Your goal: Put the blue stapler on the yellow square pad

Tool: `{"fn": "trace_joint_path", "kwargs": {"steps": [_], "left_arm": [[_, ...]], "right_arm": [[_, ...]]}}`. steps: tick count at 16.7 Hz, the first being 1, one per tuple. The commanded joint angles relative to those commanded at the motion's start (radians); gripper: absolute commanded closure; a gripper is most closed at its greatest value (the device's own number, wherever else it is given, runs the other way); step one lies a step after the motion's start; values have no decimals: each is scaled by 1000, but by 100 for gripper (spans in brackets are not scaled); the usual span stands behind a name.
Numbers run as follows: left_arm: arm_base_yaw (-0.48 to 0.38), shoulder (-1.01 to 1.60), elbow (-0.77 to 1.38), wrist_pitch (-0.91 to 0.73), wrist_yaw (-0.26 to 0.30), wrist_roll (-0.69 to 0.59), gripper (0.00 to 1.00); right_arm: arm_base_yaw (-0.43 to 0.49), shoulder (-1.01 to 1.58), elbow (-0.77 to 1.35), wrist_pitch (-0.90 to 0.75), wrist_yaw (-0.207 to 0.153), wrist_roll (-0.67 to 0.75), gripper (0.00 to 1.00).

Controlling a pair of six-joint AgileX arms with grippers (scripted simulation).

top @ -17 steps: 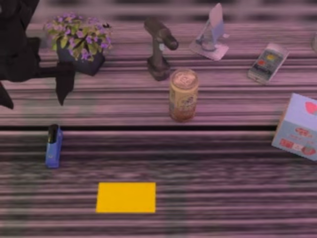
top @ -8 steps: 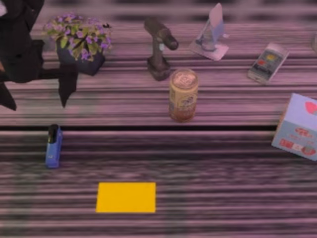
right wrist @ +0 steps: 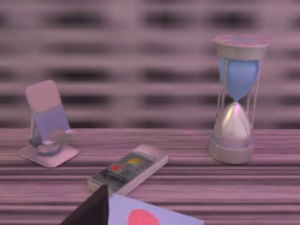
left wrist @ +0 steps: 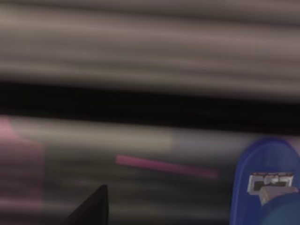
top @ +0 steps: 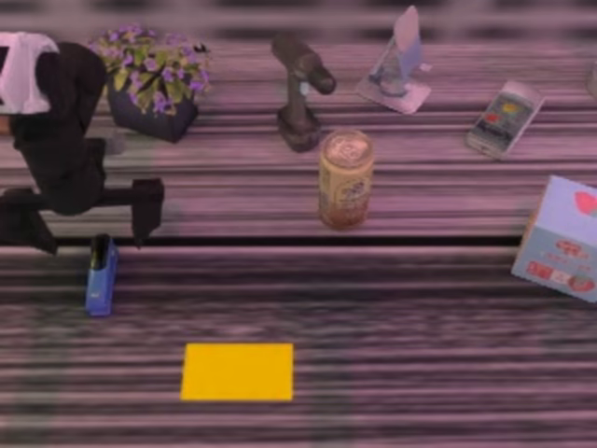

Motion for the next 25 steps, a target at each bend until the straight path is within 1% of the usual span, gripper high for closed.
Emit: {"fn": "trace_joint_path", "kwargs": {"steps": [5,18,19,25], "left_arm": [[0,11,-17,23,0,0,0],[0,11,-17,23,0,0,98],[0,11,-17,23,0,0,100],[0,11,-17,23,0,0,100]], "right_arm": [[0,0,0,0,0,0,0],[0,0,0,0,0,0,0],[0,0,0,0,0,0,0],[0,0,0,0,0,0,0]]}}
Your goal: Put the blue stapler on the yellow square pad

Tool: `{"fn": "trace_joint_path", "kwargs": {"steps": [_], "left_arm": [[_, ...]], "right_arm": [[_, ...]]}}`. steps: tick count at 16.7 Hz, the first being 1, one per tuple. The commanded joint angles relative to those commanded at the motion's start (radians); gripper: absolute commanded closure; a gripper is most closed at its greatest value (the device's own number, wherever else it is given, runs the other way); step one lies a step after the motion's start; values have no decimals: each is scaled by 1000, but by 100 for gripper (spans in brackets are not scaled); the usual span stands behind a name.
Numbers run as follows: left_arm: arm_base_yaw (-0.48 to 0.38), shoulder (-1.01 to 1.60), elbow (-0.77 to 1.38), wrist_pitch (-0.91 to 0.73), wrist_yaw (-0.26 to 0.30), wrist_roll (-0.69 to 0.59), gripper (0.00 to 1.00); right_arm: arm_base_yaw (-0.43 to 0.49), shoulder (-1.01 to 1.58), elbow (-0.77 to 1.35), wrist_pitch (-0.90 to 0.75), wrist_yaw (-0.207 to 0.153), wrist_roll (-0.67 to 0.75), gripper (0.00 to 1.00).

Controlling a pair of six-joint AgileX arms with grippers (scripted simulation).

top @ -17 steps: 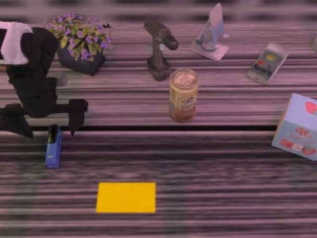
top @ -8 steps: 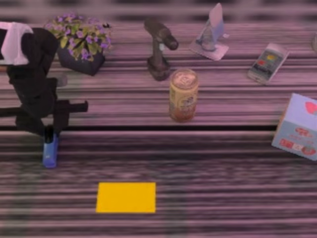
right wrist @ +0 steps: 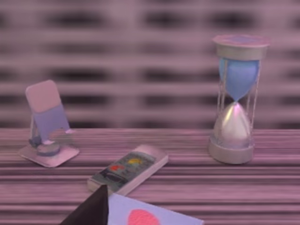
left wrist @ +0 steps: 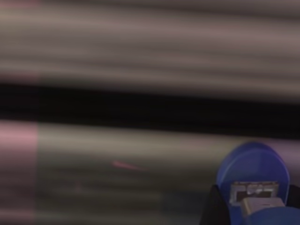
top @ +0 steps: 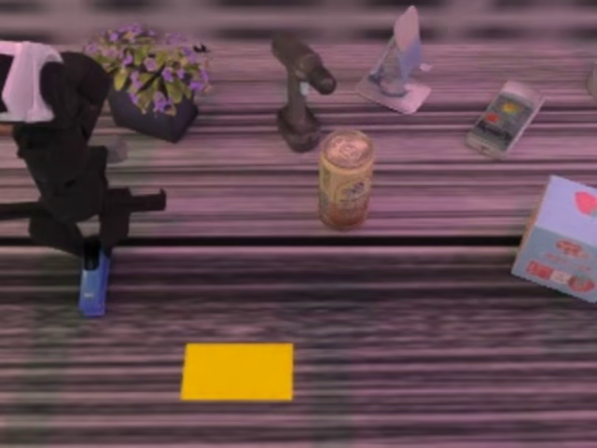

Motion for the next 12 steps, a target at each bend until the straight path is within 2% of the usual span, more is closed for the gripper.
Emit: {"fn": "trace_joint_path", "kwargs": {"steps": [5,12], "left_arm": [[4,-14,36,-42,0,-1,100],[18,-113,215,-335,-1,-4,100]], "right_arm": [[0,0,0,0,0,0,0],[0,0,0,0,0,0,0]]}}
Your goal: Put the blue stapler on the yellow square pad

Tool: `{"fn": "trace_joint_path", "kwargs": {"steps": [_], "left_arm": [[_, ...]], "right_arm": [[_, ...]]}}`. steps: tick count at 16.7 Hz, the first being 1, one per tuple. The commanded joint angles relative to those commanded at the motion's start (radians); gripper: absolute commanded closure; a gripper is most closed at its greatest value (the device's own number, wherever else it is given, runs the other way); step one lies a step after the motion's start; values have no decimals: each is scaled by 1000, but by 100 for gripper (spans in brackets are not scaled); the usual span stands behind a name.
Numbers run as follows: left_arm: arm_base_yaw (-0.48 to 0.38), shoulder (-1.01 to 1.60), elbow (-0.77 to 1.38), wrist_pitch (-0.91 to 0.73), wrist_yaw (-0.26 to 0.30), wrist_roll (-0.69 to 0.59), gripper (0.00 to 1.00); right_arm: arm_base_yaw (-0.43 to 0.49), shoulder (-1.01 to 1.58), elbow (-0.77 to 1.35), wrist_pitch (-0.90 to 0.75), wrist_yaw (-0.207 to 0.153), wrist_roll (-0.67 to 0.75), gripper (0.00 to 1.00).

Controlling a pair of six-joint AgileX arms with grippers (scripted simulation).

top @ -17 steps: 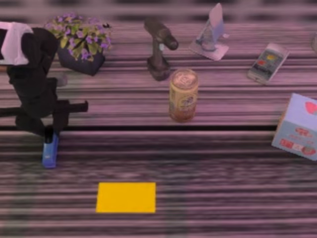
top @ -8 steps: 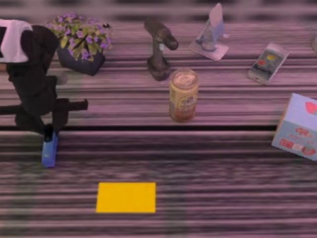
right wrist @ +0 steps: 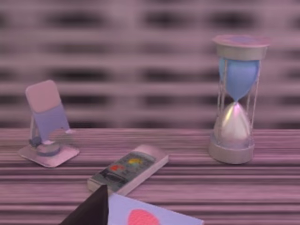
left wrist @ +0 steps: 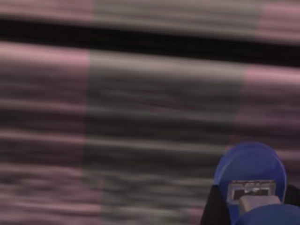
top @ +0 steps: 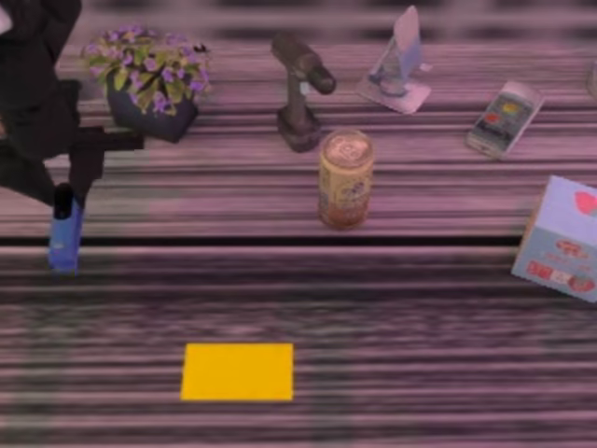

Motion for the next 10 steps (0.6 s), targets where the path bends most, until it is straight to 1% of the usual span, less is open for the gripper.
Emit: {"fn": "trace_joint_path", "kwargs": {"steps": [6,8,10], "left_arm": [[-7,-8,11,-13,0,4,100],[-35,-11,11,-16,0,37,100],[-91,-18,8,-20,1,110,100]], "right_arm": [[0,0,0,0,0,0,0],[0,0,0,0,0,0,0],[0,0,0,0,0,0,0]]}}
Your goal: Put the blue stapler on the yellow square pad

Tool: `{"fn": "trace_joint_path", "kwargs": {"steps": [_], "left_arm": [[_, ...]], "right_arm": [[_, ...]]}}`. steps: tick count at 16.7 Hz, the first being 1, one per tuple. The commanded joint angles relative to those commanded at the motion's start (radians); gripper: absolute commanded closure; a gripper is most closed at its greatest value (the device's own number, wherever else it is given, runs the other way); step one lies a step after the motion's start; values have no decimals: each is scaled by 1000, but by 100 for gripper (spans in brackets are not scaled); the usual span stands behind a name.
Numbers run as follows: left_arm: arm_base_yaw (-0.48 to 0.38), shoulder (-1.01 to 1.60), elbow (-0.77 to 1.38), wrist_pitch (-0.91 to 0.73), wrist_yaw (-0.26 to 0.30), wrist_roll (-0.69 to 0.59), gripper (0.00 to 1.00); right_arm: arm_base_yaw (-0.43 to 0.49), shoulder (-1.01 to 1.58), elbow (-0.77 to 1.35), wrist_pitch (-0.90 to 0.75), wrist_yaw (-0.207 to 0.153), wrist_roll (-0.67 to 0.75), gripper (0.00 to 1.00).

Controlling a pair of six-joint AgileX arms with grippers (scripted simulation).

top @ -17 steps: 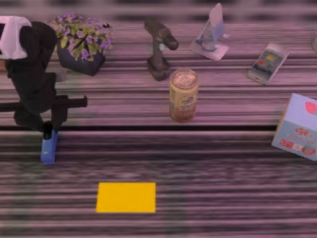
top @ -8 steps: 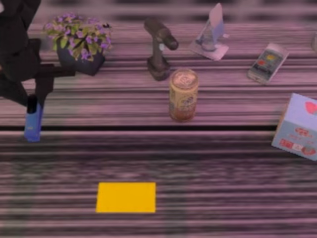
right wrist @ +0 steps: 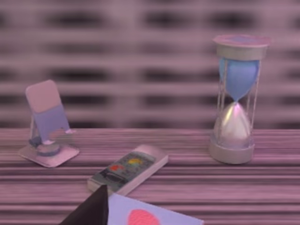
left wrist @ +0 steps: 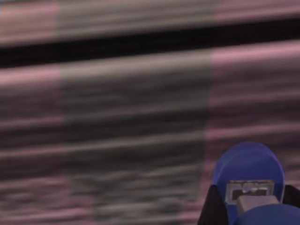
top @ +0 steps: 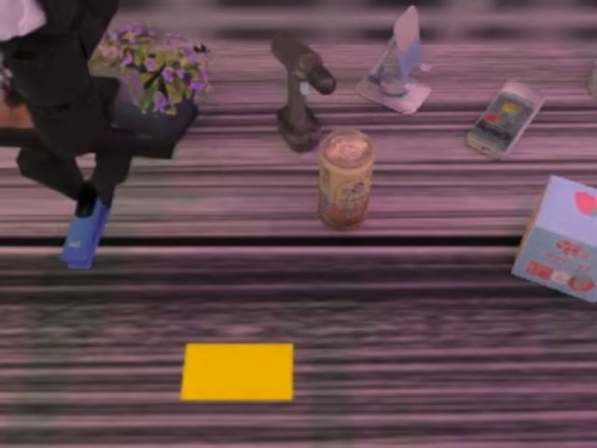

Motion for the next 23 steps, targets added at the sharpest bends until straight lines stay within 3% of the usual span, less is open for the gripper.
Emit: {"fn": "trace_joint_path", "kwargs": {"steps": [9,12,15,23], "left_arm": [[-413,-80,-87,-26,12,668,100],[-525,-119,-113,-20,12,818,100],[-572,-141,-125,-13,11,873,100],[-559,-126,-185,59,10,878,100]], "right_arm": [[0,0,0,0,0,0,0],[0,0,0,0,0,0,0],[0,0,0,0,0,0,0],[0,0,0,0,0,0,0]]}}
